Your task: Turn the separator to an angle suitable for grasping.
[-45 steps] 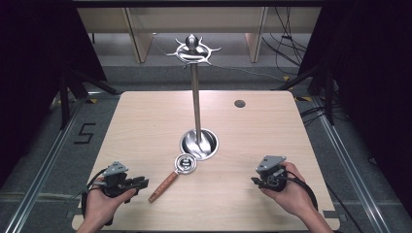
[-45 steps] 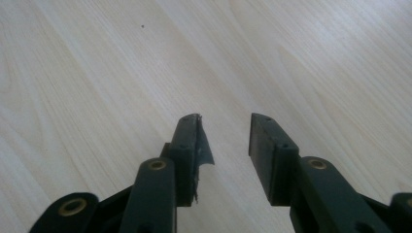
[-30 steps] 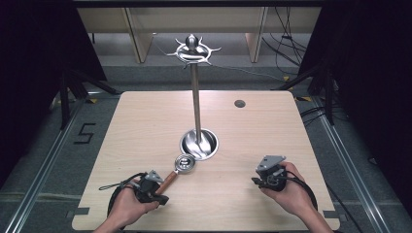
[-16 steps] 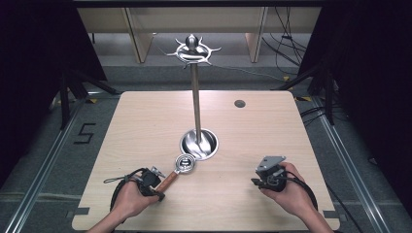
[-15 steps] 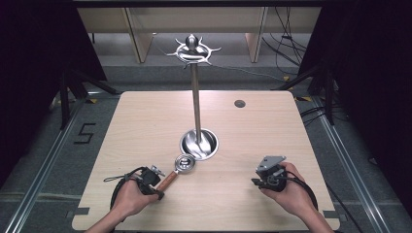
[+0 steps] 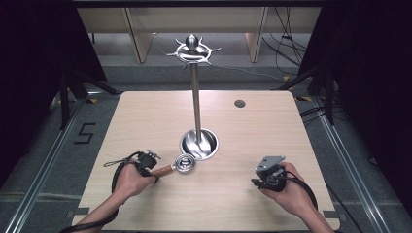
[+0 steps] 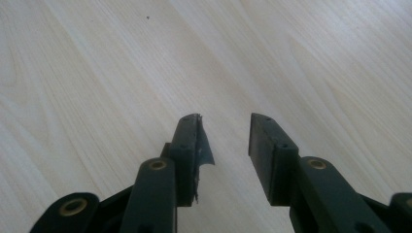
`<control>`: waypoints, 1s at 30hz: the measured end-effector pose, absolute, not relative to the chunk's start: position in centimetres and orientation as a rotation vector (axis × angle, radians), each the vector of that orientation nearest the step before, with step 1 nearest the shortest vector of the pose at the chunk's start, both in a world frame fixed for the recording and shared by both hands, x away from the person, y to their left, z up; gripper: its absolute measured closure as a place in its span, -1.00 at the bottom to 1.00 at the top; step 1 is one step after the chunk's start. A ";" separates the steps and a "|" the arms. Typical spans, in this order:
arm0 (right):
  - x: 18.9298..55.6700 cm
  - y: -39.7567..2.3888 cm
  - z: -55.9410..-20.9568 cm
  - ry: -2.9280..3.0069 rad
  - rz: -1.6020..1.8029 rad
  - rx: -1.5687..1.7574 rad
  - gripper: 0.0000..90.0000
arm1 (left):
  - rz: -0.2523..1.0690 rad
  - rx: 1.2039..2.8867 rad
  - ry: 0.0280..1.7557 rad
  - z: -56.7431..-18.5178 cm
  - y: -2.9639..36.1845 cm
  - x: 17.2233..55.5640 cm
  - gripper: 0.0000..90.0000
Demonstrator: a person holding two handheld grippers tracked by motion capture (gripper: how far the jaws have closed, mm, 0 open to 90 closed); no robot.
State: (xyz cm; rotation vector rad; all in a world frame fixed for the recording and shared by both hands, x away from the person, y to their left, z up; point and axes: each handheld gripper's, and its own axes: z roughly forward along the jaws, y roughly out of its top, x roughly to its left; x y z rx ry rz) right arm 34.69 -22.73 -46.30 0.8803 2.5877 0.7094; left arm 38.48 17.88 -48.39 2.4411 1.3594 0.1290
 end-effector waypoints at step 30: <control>34.8 -23.1 -46.3 2.630 0.700 0.890 0.40 | 0.274 2.234 1.593 -48.0 16.5 48.6 0.99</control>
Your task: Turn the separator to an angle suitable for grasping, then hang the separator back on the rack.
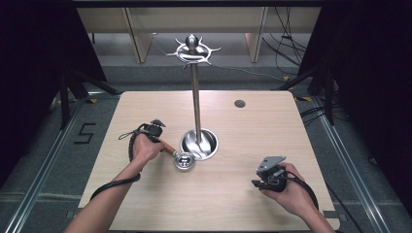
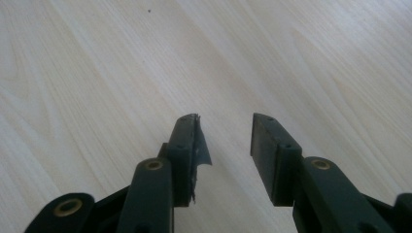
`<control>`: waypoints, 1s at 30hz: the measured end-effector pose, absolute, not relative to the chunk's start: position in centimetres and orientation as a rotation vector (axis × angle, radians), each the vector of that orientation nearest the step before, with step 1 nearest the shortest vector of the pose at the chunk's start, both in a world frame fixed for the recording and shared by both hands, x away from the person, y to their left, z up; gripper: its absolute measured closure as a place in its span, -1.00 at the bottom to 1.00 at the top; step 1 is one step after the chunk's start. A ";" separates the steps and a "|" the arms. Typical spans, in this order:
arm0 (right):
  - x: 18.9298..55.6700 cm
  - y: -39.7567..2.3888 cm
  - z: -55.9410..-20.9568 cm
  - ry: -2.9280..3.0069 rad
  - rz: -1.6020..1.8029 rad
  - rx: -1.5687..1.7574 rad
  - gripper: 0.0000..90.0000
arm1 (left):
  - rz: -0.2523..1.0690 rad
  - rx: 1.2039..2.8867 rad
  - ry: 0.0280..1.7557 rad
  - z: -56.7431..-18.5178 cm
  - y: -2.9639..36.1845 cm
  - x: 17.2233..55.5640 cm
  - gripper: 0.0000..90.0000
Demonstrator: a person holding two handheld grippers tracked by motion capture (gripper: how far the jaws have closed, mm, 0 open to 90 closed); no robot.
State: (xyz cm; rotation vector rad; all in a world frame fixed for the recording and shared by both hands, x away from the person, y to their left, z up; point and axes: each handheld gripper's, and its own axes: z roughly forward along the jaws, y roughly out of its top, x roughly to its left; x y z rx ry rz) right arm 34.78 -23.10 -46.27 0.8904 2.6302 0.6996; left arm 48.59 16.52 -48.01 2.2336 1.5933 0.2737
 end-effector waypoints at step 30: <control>35.1 -23.0 -46.5 2.645 0.694 0.897 0.35 | 0.118 1.863 1.967 -47.9 16.3 50.8 -0.19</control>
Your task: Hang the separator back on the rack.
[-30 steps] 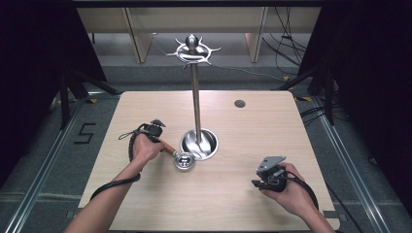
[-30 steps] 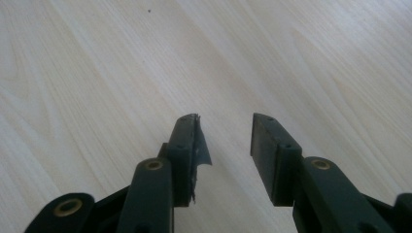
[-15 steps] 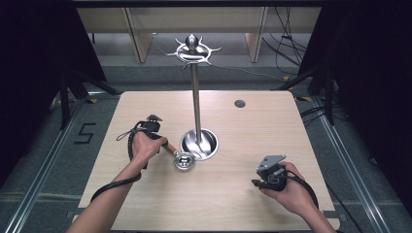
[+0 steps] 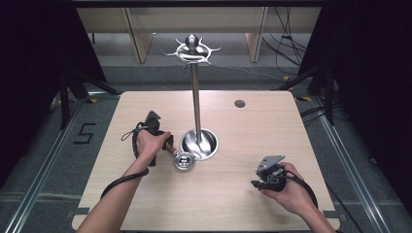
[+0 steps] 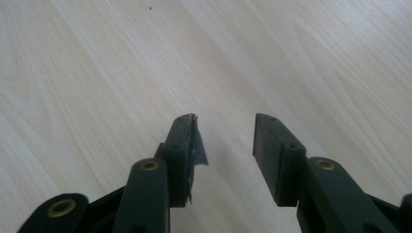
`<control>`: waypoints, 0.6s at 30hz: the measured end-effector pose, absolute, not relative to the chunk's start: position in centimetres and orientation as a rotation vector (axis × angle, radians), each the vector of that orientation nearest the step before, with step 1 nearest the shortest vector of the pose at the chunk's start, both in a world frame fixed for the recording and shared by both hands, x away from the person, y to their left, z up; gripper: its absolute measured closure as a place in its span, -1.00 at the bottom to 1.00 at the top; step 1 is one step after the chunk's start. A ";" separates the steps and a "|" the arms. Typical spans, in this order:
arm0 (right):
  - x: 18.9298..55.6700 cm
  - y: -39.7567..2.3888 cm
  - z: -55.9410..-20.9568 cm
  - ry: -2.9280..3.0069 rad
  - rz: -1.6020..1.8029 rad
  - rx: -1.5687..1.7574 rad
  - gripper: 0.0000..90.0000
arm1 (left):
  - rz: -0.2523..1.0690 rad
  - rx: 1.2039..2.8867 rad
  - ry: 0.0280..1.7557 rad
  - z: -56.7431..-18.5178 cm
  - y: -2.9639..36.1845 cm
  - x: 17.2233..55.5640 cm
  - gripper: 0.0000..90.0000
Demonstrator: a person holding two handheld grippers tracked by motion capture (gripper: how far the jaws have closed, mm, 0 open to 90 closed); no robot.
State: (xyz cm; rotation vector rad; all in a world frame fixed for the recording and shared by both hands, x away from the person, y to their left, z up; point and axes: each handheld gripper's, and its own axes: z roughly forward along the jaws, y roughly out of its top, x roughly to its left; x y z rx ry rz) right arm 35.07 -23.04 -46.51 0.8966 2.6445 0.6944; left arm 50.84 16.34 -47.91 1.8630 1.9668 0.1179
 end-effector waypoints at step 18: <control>35.2 -23.0 -46.8 2.654 0.692 0.879 0.33 | 0.238 2.191 1.852 -48.3 15.2 50.6 0.34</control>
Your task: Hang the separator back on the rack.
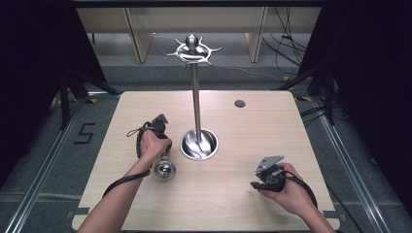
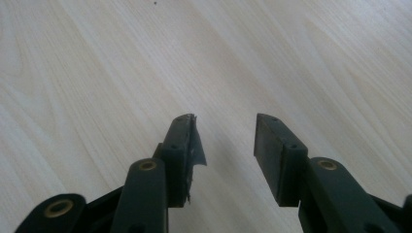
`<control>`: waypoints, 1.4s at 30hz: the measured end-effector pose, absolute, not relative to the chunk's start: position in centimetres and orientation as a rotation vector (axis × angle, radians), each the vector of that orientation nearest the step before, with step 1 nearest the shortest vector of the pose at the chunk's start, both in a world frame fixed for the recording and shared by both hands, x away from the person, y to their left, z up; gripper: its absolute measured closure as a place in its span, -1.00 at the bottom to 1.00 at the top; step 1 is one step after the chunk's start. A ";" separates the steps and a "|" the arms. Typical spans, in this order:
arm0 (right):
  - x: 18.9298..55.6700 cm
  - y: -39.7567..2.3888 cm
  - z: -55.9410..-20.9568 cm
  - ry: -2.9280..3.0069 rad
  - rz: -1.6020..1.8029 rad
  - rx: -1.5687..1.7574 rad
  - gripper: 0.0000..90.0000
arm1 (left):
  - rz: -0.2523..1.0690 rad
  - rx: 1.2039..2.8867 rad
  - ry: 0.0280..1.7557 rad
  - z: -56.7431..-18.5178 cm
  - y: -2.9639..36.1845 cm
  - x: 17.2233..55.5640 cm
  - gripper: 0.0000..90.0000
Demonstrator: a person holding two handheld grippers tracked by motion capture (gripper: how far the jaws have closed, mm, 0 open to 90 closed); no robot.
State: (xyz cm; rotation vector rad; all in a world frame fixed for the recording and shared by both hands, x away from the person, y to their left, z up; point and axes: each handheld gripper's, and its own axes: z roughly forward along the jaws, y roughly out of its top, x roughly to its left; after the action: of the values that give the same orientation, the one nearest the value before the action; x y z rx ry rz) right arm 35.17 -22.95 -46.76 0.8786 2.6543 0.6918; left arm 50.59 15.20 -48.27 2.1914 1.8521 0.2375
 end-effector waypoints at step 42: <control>34.9 -22.5 -46.8 2.679 0.693 0.948 0.27 | 0.243 2.187 1.677 -47.3 19.0 48.6 0.50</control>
State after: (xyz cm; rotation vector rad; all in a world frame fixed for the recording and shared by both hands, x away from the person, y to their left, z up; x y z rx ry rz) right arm 34.89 -22.54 -46.82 0.9479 2.6787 0.6925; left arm 48.57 18.95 -47.25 2.1869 1.6773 0.2426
